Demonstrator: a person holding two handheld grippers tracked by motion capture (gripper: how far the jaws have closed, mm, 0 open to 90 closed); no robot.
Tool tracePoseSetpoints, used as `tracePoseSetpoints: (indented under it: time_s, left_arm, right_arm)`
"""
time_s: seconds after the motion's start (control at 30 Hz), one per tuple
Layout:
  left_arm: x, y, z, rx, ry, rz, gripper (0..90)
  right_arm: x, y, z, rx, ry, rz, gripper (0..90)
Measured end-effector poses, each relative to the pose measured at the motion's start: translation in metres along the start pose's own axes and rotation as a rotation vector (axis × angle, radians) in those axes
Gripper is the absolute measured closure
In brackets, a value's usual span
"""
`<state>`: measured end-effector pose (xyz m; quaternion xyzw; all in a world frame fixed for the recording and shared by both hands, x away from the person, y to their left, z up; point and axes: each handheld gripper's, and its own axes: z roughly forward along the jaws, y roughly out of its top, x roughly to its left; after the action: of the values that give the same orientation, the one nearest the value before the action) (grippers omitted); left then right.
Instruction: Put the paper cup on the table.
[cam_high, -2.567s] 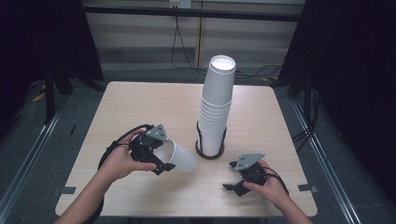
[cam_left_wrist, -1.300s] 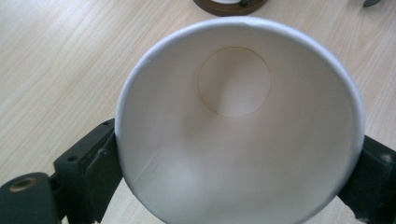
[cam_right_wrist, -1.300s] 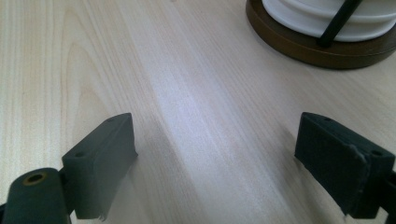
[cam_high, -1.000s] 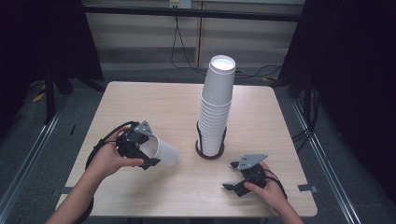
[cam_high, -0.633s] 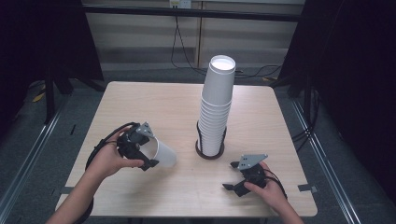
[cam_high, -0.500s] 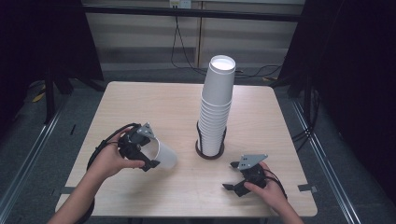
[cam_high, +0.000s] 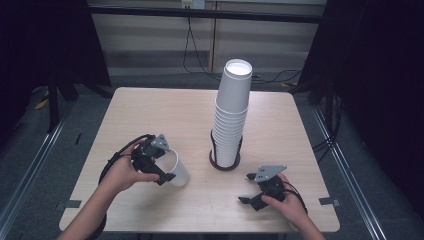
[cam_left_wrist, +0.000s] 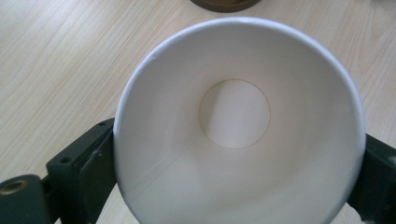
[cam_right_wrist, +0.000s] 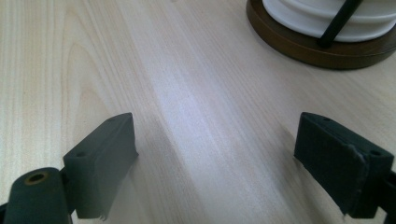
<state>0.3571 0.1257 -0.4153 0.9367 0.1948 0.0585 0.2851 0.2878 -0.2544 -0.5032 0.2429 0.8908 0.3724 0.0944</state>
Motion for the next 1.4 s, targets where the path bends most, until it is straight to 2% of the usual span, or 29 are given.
tracePoseSetpoints:
  time_s: [0.13, 0.23, 0.37, 0.57, 0.6, 0.7, 0.8, 0.83, 0.9, 1.23, 1.4]
  left_arm:
    - [0.001, -0.002, 0.007, -0.008, -0.008, -0.003, 4.0]
    - [0.000, -0.003, 0.014, -0.044, -0.011, -0.024, 3.7]
    - [0.000, -0.002, 0.019, -0.060, -0.017, -0.022, 4.4]
    - [-0.004, -0.001, 0.026, -0.061, -0.026, -0.023, 6.9]
    - [-0.006, -0.002, 0.028, -0.065, -0.025, -0.035, 7.4]
    - [-0.006, -0.005, 0.030, -0.051, -0.026, -0.019, 9.4]
    - [-0.006, -0.006, 0.031, -0.062, -0.035, -0.041, 10.3]
    - [-0.006, -0.007, 0.030, -0.059, -0.030, -0.031, 10.4]
    - [-0.005, -0.009, 0.028, -0.075, -0.035, -0.037, 10.5]
    - [-0.005, -0.038, 0.022, -0.129, -0.030, -0.087, 12.1]
    - [-0.005, -0.054, 0.023, -0.144, -0.013, -0.108, 12.7]
  right_arm:
    - [0.000, 0.000, 0.000, 0.000, -0.001, -0.001, 12.2]
    - [0.000, 0.000, 0.000, -0.001, 0.000, -0.002, 12.2]
    - [0.000, 0.000, 0.000, -0.001, -0.001, -0.002, 12.3]
    - [0.000, 0.000, 0.000, -0.001, 0.000, -0.002, 12.3]
    - [0.000, 0.000, 0.000, -0.001, 0.000, -0.002, 12.3]
    - [0.000, 0.000, 0.000, -0.001, 0.000, -0.002, 12.3]
    - [0.000, 0.000, 0.000, -0.001, 0.000, -0.002, 12.3]
    - [0.000, 0.000, 0.000, -0.001, 0.000, -0.002, 12.4]
    - [0.000, 0.000, 0.000, -0.001, -0.001, -0.002, 12.4]
    - [0.000, 0.000, 0.000, -0.001, 0.000, -0.002, 12.3]
    - [0.000, 0.000, 0.000, -0.001, 0.000, -0.002, 12.3]
